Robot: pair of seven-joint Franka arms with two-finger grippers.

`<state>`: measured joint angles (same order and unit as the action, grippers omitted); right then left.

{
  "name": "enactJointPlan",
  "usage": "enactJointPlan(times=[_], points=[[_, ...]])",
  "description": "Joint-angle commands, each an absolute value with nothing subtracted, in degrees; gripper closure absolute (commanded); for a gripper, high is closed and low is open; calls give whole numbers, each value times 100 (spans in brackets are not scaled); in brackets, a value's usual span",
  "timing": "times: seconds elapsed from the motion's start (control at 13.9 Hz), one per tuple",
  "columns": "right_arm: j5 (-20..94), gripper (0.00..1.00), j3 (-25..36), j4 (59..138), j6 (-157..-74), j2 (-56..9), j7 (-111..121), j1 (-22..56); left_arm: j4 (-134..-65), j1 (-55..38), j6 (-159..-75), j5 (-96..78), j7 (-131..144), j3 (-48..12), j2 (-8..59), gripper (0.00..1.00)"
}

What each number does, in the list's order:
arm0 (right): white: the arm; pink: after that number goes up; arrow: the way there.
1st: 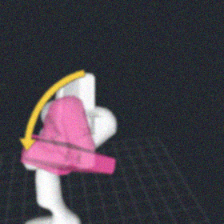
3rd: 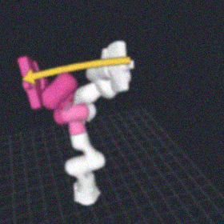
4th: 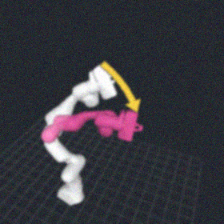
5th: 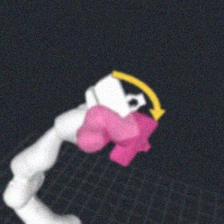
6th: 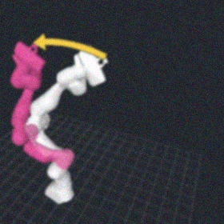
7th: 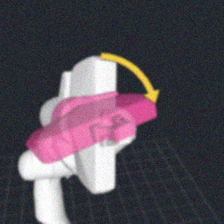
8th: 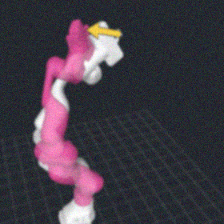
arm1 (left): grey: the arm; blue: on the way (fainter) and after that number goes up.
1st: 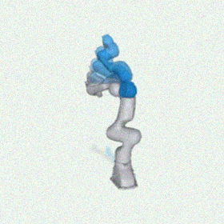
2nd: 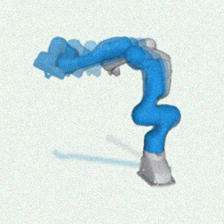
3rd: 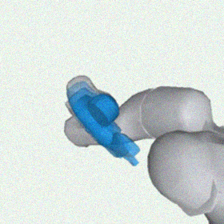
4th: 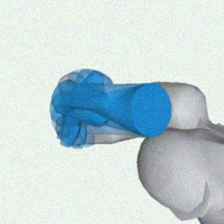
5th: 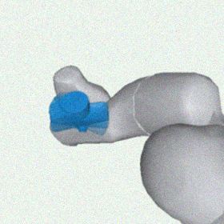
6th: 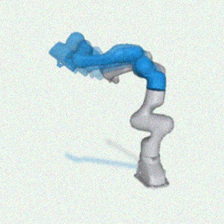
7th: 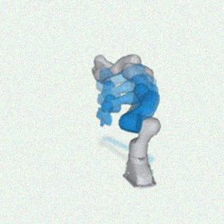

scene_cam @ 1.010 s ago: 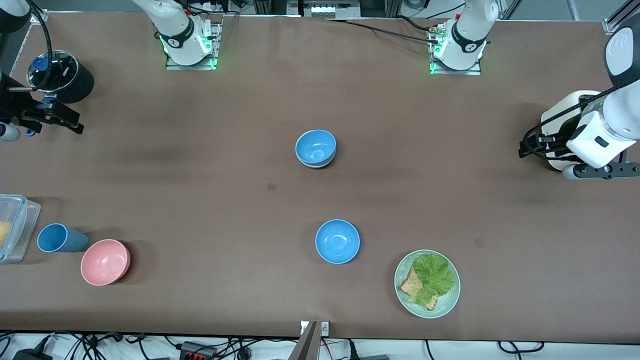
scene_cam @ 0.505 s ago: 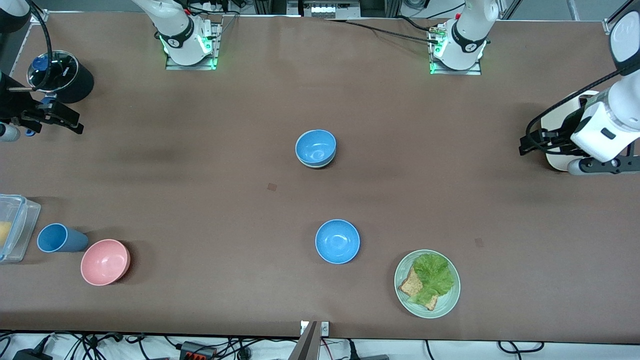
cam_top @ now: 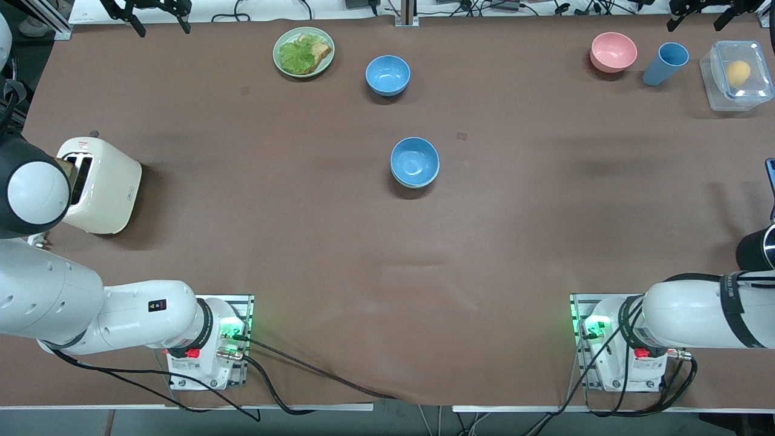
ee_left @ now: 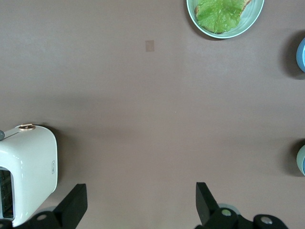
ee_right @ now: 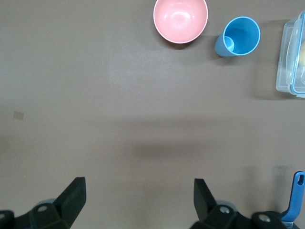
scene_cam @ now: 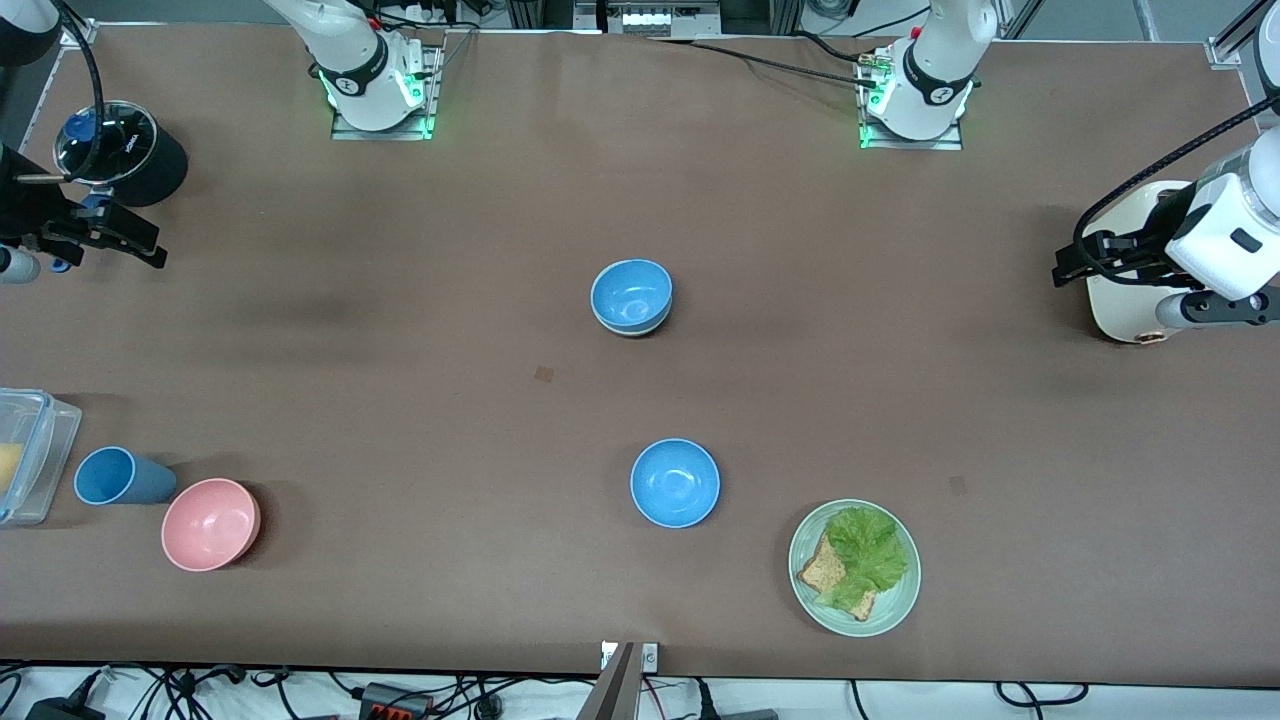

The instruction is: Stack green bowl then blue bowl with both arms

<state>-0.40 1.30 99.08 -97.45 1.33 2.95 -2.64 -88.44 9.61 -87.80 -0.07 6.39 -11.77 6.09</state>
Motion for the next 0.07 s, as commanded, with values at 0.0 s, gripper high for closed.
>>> enactJointPlan(times=[0.0], points=[[-44, 0, 123, 9914, -9668, 220, 273, -264, -8763, 896, -8789, -44, 580, -1116, 633, 0]])
